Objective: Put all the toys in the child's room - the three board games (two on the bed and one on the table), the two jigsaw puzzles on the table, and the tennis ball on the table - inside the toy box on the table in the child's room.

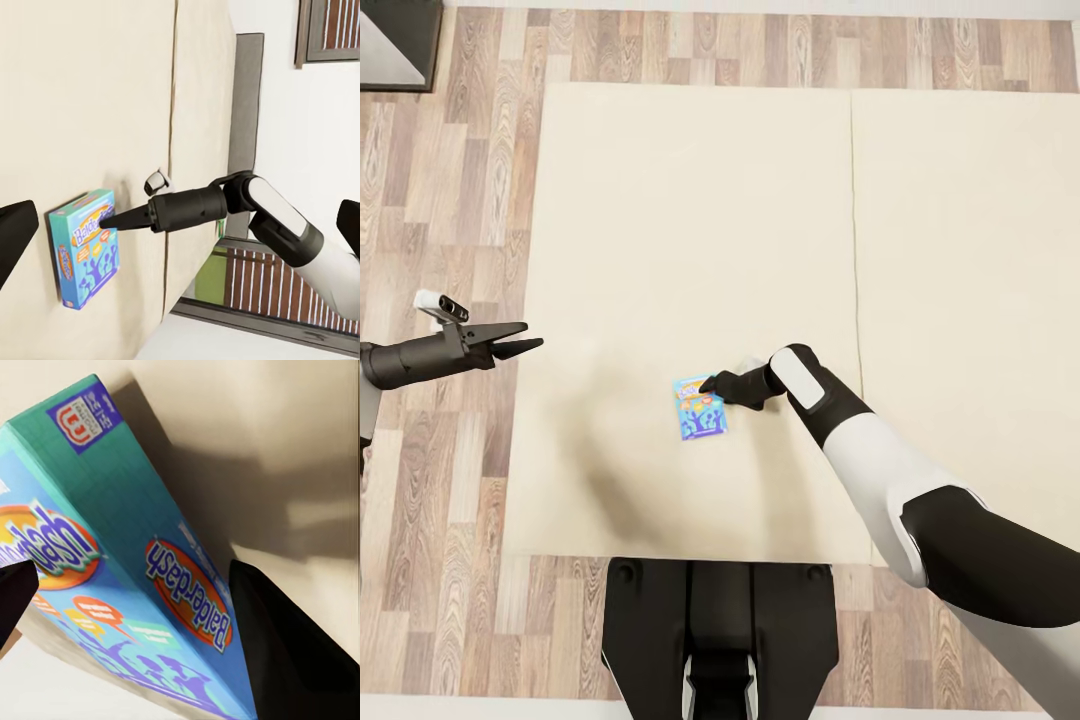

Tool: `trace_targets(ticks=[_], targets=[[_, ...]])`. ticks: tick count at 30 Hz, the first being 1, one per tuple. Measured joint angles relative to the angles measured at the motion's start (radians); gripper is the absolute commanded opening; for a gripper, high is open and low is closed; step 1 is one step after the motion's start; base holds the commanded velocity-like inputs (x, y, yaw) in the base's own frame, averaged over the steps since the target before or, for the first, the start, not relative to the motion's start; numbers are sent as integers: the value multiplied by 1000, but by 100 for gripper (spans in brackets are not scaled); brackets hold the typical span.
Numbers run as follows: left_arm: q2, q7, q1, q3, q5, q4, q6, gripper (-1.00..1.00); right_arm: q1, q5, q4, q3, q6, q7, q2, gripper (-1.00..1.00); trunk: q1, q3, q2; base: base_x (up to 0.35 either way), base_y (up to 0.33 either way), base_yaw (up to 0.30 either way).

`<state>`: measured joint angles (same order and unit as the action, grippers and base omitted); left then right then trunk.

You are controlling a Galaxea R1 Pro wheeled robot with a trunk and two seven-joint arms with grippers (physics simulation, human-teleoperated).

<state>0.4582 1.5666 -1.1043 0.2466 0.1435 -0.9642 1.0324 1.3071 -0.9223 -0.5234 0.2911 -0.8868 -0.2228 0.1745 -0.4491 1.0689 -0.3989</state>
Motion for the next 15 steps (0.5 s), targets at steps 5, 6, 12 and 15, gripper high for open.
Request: trace_targets(ticks=[5, 6, 12, 15], targets=[[0, 0, 0, -1, 0, 0, 0, 100, 0, 2, 4, 1, 0, 0, 0, 100, 0, -2, 0, 0, 0, 0], [0, 0, 0, 0, -1, 1, 0, 100, 0, 2, 4, 1, 0, 0, 0, 100, 0, -2, 0, 0, 0, 0], [0, 0, 0, 0, 0, 1, 0, 100, 0, 2, 6, 1, 1, 0, 0, 100, 0, -2, 0, 0, 0, 0], [0, 0, 0, 1, 0, 1, 0, 100, 0, 7, 7, 3, 0, 1, 0, 100, 0, -4, 0, 0, 0, 20]])
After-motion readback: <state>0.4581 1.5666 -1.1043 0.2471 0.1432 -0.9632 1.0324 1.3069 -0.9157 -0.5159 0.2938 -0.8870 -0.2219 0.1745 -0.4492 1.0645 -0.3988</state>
